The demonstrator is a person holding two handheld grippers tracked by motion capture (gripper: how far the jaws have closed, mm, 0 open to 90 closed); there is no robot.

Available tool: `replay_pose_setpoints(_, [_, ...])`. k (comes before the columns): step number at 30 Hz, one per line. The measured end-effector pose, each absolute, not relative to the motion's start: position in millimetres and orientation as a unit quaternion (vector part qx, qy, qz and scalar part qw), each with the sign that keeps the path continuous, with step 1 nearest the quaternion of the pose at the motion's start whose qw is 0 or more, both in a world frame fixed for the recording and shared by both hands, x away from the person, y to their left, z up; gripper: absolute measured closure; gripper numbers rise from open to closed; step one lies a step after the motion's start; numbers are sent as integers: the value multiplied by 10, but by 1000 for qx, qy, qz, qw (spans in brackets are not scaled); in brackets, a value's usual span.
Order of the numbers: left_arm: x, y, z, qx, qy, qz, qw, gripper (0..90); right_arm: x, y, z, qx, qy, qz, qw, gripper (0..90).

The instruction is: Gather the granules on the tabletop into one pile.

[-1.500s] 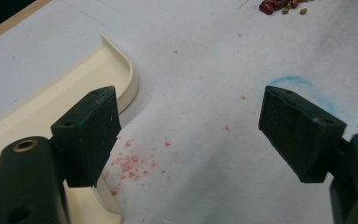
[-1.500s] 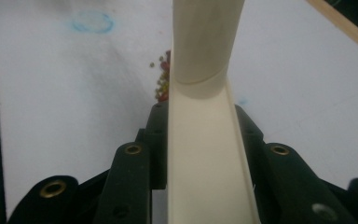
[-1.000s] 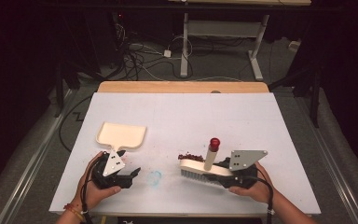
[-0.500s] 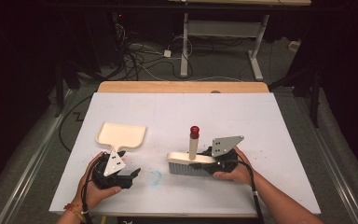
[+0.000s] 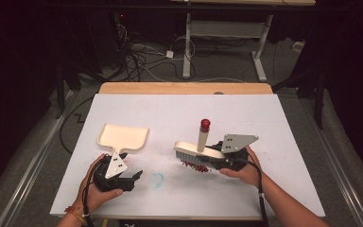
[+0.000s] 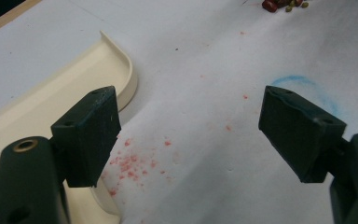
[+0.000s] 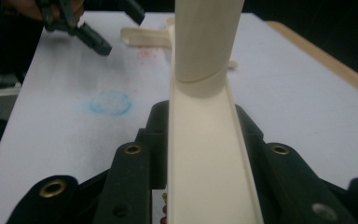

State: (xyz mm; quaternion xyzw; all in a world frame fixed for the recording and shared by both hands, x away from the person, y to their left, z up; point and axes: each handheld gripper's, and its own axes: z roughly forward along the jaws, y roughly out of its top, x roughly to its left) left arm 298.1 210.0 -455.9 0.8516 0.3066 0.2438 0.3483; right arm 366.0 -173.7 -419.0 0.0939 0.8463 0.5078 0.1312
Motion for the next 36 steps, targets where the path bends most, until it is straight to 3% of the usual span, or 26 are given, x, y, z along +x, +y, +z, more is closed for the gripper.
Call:
replay_pose_setpoints(6, [2972, 2112, -4547, 848, 305, 250, 353, 199, 3544, -1904, -4152, 198, 825, 481, 218, 675])
replay_pose_setpoints(9, [2961, 2095, -4550, 849, 307, 245, 353, 199, 3546, -1931, -4255, 258, 819, 452, 241, 675])
replay_pose_setpoints(14, [2968, 2070, -4547, 853, 300, 245, 351, 199, 3516, -1802, -4407, 328, 811, 415, 250, 675])
replay_pose_setpoints(24, [2965, 2092, -4540, 851, 300, 246, 353, 199, 3341, -1313, -4460, 329, 806, 406, 278, 675])
replay_pose_setpoints(36, [2955, 2096, -4534, 851, 301, 248, 353, 199, 3354, -1263, -4418, 338, 791, 416, 295, 676])
